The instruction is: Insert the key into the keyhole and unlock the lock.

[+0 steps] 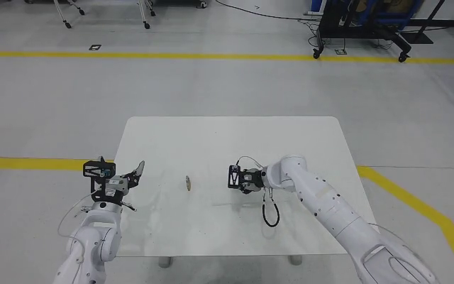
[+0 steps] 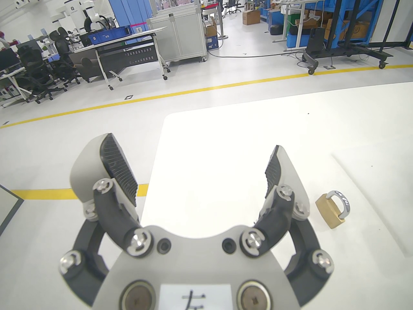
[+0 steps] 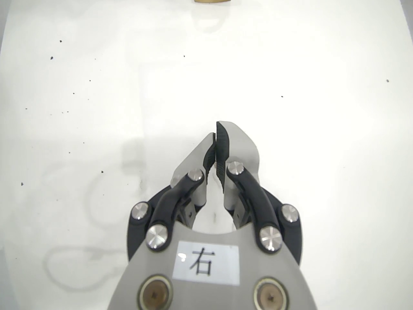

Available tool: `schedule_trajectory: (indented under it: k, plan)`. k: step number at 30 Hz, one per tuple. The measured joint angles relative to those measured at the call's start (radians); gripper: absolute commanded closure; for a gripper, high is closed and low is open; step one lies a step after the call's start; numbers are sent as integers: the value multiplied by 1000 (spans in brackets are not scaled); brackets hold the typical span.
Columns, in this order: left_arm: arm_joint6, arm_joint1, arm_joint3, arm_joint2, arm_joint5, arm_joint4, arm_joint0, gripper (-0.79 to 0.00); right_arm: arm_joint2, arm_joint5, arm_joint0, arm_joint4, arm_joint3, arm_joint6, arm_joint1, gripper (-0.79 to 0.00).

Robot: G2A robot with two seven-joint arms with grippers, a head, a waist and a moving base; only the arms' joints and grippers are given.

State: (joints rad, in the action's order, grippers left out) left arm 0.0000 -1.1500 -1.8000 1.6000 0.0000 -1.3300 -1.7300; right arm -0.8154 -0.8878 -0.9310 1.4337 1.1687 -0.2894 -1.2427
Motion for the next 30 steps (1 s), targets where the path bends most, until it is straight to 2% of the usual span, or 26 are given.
schedule_trajectory:
  k: [9,22,25,26,30]
  plan:
    - [0,0,0,0,0,0,0,-785,-86,26,-74,23,87,89,36,0]
    - [-7,1,-6,-4,-11,-12,0,-785,-94,31,-81,8,74,114,38,0]
    - [-67,11,-62,-53,-114,-157,10,-785,-94,31,-81,8,74,114,38,0]
    - [-95,14,-86,-86,-180,-222,24,-785,-94,31,-81,8,74,114,38,0]
    - [-180,12,-98,-189,-350,-290,121,-785,-94,31,-81,8,74,114,38,0]
